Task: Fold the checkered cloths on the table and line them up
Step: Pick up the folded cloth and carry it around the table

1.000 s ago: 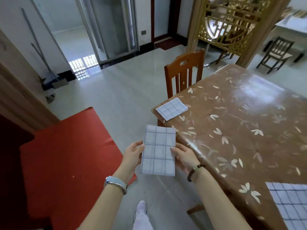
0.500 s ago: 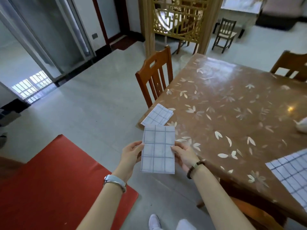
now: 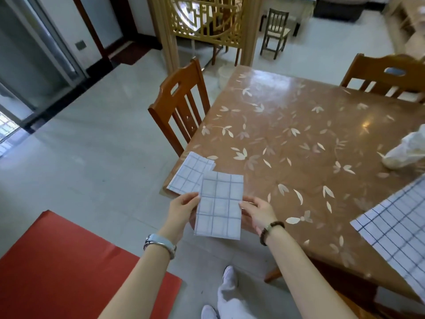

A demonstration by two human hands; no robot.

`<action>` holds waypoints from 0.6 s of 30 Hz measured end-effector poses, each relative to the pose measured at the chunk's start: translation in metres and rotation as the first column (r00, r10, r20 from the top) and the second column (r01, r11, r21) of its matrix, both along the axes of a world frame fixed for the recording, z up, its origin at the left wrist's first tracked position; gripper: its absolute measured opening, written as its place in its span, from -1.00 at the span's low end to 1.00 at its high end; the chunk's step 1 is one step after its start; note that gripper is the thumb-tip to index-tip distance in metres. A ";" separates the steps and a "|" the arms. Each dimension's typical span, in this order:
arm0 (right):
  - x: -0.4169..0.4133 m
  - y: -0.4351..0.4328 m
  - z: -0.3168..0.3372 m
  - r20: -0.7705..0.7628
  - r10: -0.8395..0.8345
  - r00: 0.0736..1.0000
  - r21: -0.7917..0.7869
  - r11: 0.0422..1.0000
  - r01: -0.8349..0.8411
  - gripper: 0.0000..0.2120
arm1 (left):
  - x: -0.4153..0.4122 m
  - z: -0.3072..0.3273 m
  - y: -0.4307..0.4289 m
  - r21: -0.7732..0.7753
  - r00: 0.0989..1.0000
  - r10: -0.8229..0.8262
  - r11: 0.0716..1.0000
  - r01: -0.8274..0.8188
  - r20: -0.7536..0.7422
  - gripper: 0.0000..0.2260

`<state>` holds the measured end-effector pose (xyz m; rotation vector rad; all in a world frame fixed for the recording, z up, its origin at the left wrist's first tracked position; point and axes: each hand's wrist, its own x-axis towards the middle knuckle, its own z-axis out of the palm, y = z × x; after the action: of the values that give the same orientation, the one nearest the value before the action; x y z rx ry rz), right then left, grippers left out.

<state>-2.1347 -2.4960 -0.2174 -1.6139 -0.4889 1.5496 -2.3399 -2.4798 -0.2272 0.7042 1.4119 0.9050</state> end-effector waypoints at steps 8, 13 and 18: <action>0.027 0.048 -0.020 0.045 -0.044 0.998 -0.029 0.999 0.046 -0.84 | 0.027 -0.023 0.055 -0.038 0.994 -0.036 0.999 0.033 -0.099 -0.93; 0.035 0.069 -0.040 0.100 -0.036 0.994 -0.062 0.997 0.043 -0.80 | 0.036 -0.043 0.076 -0.076 0.990 -0.035 0.997 0.025 -0.136 -0.93; 0.034 0.083 -0.053 0.144 -0.015 0.989 -0.101 0.994 0.029 -0.80 | 0.035 -0.058 0.094 -0.075 0.981 -0.069 0.996 0.056 -0.180 -0.92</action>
<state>-2.1006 -2.4134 -0.2700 -1.8131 -0.4730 1.4697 -2.3048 -2.3854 -0.2855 0.7902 1.5665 0.7536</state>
